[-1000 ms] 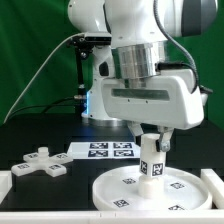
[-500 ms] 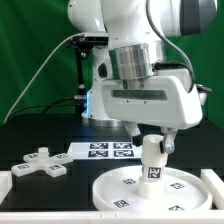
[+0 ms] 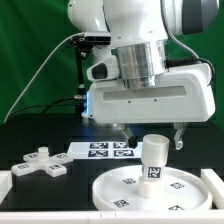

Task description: Assemble round table

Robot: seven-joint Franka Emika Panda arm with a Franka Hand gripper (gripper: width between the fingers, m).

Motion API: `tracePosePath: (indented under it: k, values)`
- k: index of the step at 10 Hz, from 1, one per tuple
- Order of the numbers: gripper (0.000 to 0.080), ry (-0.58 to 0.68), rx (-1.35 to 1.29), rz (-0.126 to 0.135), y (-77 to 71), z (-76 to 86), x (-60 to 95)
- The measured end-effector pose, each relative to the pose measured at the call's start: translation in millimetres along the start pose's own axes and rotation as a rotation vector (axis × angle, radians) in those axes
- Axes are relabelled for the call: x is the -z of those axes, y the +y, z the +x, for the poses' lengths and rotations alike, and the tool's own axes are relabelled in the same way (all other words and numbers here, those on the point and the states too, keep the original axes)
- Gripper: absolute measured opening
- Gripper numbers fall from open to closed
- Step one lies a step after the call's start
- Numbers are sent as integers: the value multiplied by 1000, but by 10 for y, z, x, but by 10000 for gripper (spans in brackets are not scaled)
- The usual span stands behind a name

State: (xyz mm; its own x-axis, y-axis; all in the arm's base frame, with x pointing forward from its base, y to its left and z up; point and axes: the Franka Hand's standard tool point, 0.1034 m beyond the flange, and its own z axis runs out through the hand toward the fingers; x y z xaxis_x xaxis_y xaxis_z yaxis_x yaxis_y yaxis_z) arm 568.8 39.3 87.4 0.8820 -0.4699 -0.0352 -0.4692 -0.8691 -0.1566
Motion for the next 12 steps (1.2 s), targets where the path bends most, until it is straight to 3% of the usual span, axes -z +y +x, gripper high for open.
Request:
tracePosePath:
  k: [2,3,5,6,7,10,12]
  values:
    - [648,10,414,-54,4,34,16]
    - [648,11,516,-69,-7,43,23]
    - [639,11,488,-68,3,40,18]
    - [468,11,478,-68,3,39,18]
    - [404,13,443,-68,7,43,20]
    - [404,43,83,-64,33,45,21]
    - [404,59,-264,-40,64,34,21]
